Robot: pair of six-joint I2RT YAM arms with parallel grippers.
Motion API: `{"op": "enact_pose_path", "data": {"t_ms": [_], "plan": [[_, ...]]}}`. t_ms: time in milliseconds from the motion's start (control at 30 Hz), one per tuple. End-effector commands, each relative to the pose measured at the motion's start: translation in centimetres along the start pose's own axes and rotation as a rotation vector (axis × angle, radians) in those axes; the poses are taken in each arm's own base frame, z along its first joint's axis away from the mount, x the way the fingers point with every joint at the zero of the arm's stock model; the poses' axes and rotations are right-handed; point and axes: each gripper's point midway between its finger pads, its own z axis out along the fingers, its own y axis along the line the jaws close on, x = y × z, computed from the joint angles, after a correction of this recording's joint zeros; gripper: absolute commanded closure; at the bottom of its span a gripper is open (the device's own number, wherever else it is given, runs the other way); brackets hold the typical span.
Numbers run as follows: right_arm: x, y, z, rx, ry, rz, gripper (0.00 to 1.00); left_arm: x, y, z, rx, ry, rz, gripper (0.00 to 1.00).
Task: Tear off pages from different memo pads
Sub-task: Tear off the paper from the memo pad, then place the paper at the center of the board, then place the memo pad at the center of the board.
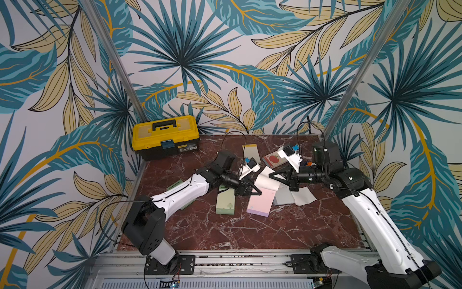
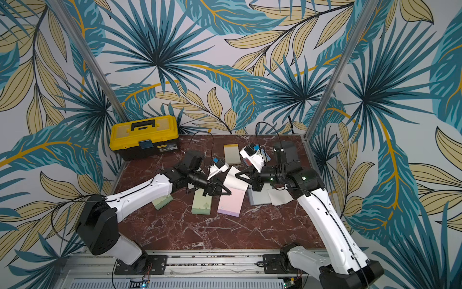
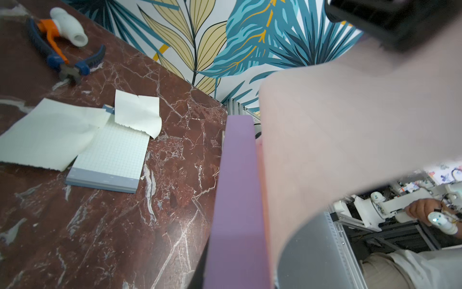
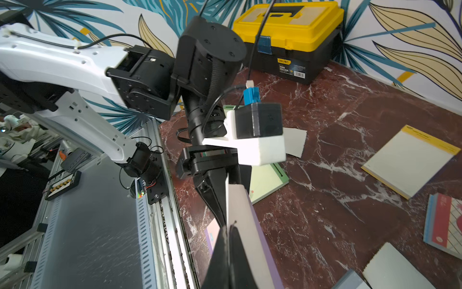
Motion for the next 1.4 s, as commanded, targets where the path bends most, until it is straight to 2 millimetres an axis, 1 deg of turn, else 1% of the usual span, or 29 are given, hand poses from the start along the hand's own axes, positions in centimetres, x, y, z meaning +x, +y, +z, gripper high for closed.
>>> {"op": "enact_pose_path", "data": {"t_ms": [0,100,200,300,400,433,467,500,533,600,667,700,767,867,933,1000,1100,1167,1233,1267,1367], "plan": [[0.1,-2.2,0.0,0.116,-0.052,0.105,1.00,-3.2,-1.3,-1.3,-0.024,-0.130,-0.069,1.00],[0.5,-3.6,0.2,0.179,-0.087,0.172,1.00,-4.8,-1.6,-2.0,-0.019,-0.227,-0.146,1.00],[0.5,-4.8,0.5,0.216,-0.127,0.251,1.00,-5.9,-2.0,-2.4,-0.016,-0.283,-0.189,1.00],[0.6,-5.4,1.4,0.204,-0.124,0.330,1.00,-5.7,-2.1,-2.2,-0.047,-0.271,-0.181,1.00],[0.7,-6.0,2.4,0.185,-0.110,0.410,1.00,-5.4,-2.1,-1.8,-0.037,-0.255,-0.201,1.00],[1.0,-6.4,2.5,0.203,-0.101,0.429,1.00,-5.3,-2.0,-1.8,-0.038,-0.257,-0.213,1.00],[1.6,-7.1,2.3,0.238,-0.086,0.440,1.00,-5.2,-1.8,-2.0,-0.046,-0.264,-0.226,1.00],[2.3,-8.1,1.6,0.285,-0.079,0.458,1.00,-5.0,-1.5,-2.2,-0.057,-0.272,-0.243,1.00],[2.8,-9.1,0.6,0.328,-0.089,0.480,1.00,-4.9,-1.1,-2.5,-0.069,-0.277,-0.262,1.00],[3.9,-11.9,-2.2,0.428,-0.142,0.547,1.00,-4.5,-0.6,-3.1,-0.080,-0.283,-0.299,1.00],[5.1,-14.0,-4.5,0.502,-0.175,0.603,1.00,-4.3,-0.2,-3.7,-0.096,-0.292,-0.311,1.00],[5.7,-14.8,-5.3,0.527,-0.181,0.635,1.00,-4.1,-0.1,-4.1,-0.101,-0.293,-0.314,1.00],[6.4,-16.0,-6.0,0.555,-0.181,0.677,1.00,-3.6,0.7,-4.7,-0.120,-0.293,-0.335,1.00],[6.5,-16.7,-5.7,0.557,-0.183,0.702,1.00,-3.0,1.8,-5.8,-0.127,-0.299,-0.358,1.00],[6.4,-16.9,-5.4,0.539,-0.198,0.711,1.00,-2.8,3.3,-7.2,-0.153,-0.321,-0.385,1.00],[6.3,-16.7,-5.0,0.509,-0.216,0.736,1.00,-2.2,5.8,-9.3,-0.220,-0.358,-0.445,1.00],[7.3,-16.2,-3.3,0.470,-0.196,0.801,1.00,-0.8,10.2,-13.3,-0.366,-0.415,-0.539,1.00],[8.5,-15.0,-1.1,0.450,-0.122,0.813,1.00,0.4,13.0,-16.2,-0.472,-0.428,-0.596,1.00],[9.8,-14.1,0.8,0.448,-0.060,0.823,1.00,1.8,15.5,-18.6,-0.546,-0.413,-0.655,1.00],[10.3,-13.9,1.7,0.439,-0.056,0.847,1.00,2.9,16.6,-19.5,-0.575,-0.380,-0.699,1.00],[11.7,-13.7,4.3,0.425,-0.071,0.917,1.00,5.1,19.0,-21.5,-0.612,-0.317,-0.775,1.00]]}}
